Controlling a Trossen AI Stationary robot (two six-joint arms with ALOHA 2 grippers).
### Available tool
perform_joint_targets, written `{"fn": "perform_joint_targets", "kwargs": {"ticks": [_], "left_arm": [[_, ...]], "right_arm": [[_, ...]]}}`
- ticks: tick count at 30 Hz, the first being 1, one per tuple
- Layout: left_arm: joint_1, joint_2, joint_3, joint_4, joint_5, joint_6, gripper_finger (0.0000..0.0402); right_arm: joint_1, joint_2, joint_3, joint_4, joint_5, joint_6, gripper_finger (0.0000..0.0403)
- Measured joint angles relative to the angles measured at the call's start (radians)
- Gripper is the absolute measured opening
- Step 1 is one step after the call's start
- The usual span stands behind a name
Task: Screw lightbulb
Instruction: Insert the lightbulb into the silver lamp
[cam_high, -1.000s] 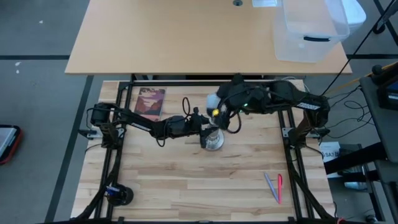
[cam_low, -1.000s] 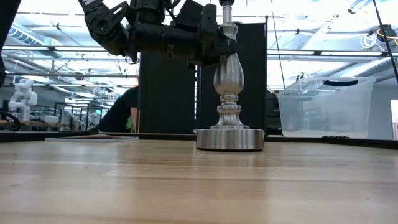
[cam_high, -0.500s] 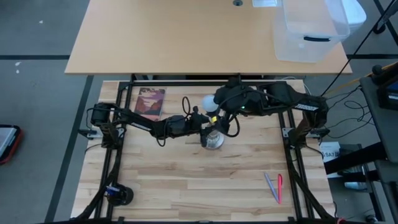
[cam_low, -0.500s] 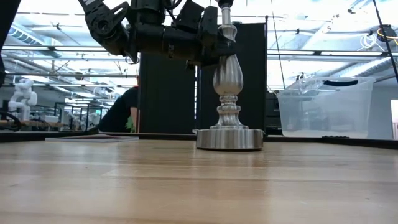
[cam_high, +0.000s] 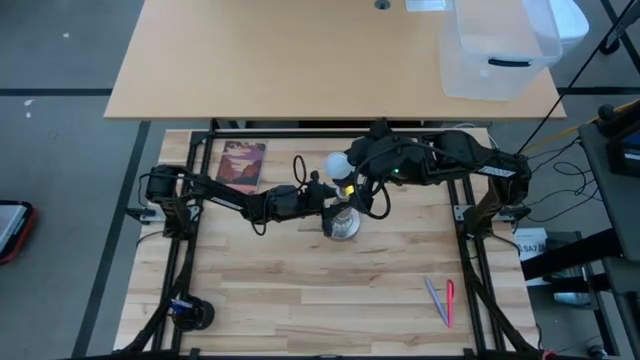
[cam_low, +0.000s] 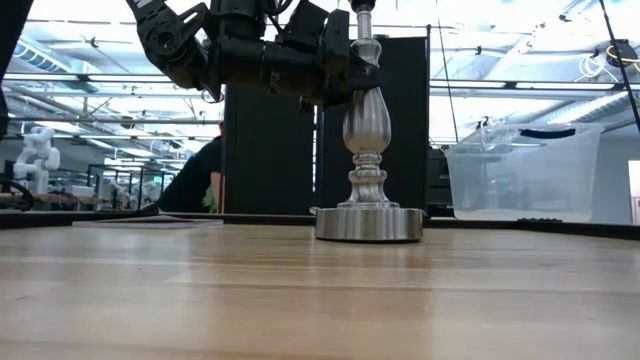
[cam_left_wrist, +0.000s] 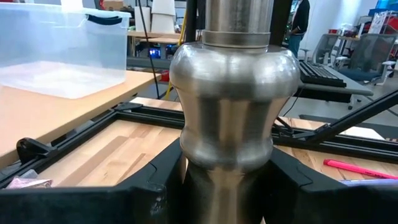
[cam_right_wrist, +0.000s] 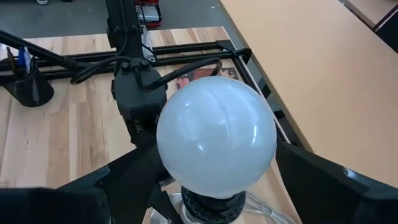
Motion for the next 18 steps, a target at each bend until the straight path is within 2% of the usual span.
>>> {"fn": "perform_joint_targets", "kwargs": {"ticks": [5, 11, 18], "left_arm": [[0.000, 0.000, 0.000, -0.001, 0.000, 0.000, 0.0152], [-0.003, 0.001, -0.001, -0.009, 0.005, 0.016, 0.0191], [-0.007, 0.001, -0.002, -0.010, 0.004, 0.032, 0.0199]], "right_arm": [[0.000, -0.010, 0.000, -0.001, 0.019, -0.009, 0.0314], [0.000, -0.029, 0.001, -0.017, 0.017, -0.010, 0.0313], [0.000, -0.043, 0.002, -0.034, 0.016, -0.013, 0.0313]]}}
